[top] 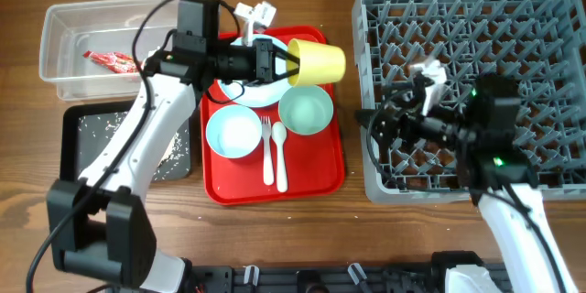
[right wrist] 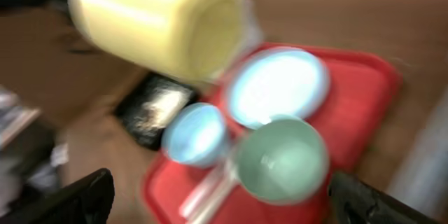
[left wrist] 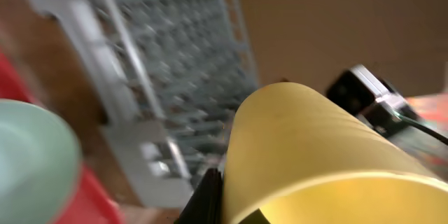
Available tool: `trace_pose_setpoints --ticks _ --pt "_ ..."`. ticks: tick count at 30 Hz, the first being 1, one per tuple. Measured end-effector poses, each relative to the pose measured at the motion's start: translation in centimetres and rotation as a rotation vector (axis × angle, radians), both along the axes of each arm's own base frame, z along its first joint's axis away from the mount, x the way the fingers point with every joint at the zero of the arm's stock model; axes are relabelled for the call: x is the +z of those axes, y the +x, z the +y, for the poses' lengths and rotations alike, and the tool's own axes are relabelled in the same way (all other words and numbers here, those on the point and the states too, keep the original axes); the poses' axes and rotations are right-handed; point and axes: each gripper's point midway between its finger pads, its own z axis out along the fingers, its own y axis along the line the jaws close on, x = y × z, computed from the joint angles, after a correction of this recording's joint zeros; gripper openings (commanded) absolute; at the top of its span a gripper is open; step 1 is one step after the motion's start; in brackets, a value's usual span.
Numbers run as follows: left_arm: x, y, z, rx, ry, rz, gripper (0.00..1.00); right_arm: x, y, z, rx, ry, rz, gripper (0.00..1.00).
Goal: Sort waste into correct bins and load items into the dishwasher rack
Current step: 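Hand the yellow cup from the left gripper to the right gripper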
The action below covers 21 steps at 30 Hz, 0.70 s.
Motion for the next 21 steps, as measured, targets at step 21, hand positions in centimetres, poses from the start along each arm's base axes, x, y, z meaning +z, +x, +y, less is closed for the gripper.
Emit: trace_pose_setpoints --ticks 21 --pt "1.6 -6.1 -5.2 -0.246 -0.102 0.121 0.04 5.0 -1.2 2.4 0.321 0.228 -0.125 0.74"
